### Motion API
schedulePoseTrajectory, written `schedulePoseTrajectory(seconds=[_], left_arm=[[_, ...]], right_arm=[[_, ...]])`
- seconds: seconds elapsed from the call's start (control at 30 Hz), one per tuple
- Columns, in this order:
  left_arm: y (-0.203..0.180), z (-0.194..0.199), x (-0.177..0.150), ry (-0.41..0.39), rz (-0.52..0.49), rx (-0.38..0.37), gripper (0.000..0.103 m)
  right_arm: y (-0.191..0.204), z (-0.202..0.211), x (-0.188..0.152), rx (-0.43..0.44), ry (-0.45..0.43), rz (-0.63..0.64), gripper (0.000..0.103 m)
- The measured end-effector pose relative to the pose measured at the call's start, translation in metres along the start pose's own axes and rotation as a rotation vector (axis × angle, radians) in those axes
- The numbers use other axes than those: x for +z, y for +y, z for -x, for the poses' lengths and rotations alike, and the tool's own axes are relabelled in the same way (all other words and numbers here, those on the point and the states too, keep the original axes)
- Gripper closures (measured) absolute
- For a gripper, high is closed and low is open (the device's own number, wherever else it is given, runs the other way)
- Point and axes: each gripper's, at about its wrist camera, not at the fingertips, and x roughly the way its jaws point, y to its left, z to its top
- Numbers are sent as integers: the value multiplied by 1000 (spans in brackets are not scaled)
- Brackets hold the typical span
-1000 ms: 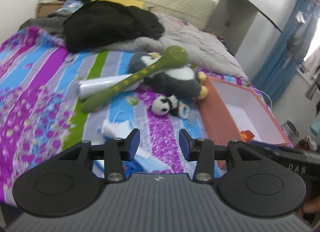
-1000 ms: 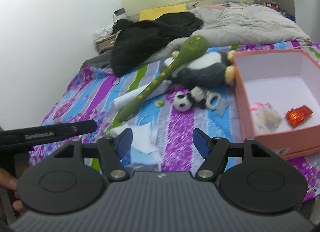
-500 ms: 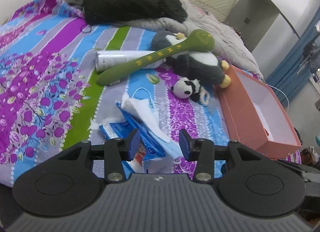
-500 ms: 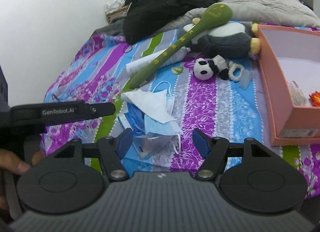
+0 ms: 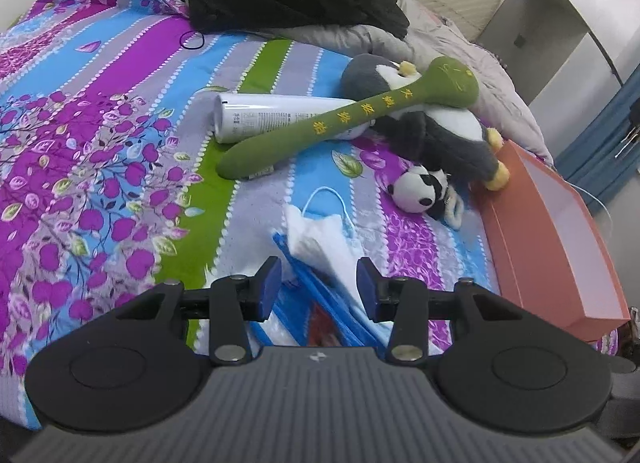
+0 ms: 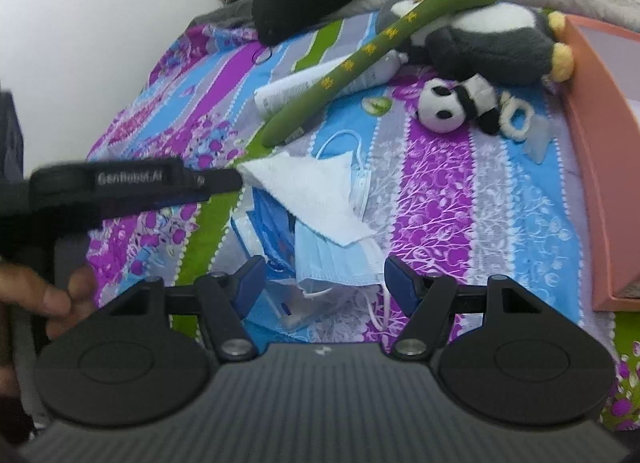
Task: Organize soft objects
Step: 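Grasp the white tissue with left tool while right tool grasps blue face mask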
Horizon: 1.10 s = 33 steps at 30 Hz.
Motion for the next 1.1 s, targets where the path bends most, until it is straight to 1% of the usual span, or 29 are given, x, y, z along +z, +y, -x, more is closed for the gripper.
schedulePoseTrajectory(seconds=[0.07, 0.13, 0.3, 0.33, 0.37, 0.43, 0.47, 0.5, 0.53, 0.57, 0.6, 0.67, 0.7, 0.73, 0.77, 0.9, 1.1], left_arm=[[3, -6, 5, 1, -7, 1, 56], [4, -11, 9, 4, -17, -2, 56], [7, -28, 15, 25, -30, -8, 56], [7, -31, 15, 30, -29, -10, 56], [8, -34, 16, 33, -31, -10, 56], [7, -40, 16, 46, -37, -12, 65], [7, -43, 16, 55, -38, -16, 68], [7, -45, 16, 56, -36, -16, 69], [7, -46, 16, 57, -38, -18, 69], [7, -47, 16, 58, -43, -21, 73], [6, -48, 16, 58, -48, -20, 79], [5, -48, 17, 55, -57, -17, 85], [5, -47, 17, 52, -60, -20, 89], [4, -46, 18, 48, -61, -21, 91], [3, -44, 19, 41, -64, -24, 93], [0, -37, 23, 18, -53, -40, 95], [-7, -22, 30, -25, -42, -57, 96]], right_arm=[[0, -8, 2, 9, 18, 0, 40], [0, -17, 4, 10, 33, 6, 43], [-1, -34, 11, 24, 61, -4, 46], [0, -37, 11, 27, 68, -2, 49], [0, -41, 12, 30, 78, -2, 55], [0, -47, 12, 35, 96, -10, 57], [-2, -49, 12, 41, 104, -20, 61], [-3, -51, 12, 46, 109, -27, 63], [-3, -52, 13, 47, 112, -27, 68], [-4, -53, 13, 47, 114, -25, 72], [-4, -53, 14, 48, 115, -25, 74], [-6, -53, 15, 56, 117, -33, 85], [-6, -53, 15, 59, 117, -34, 88], [-6, -52, 16, 58, 115, -31, 90], [-5, -51, 16, 51, 110, -23, 96], [-5, -44, 18, 24, 86, -8, 97], [-9, -32, 20, -16, 44, -8, 98]])
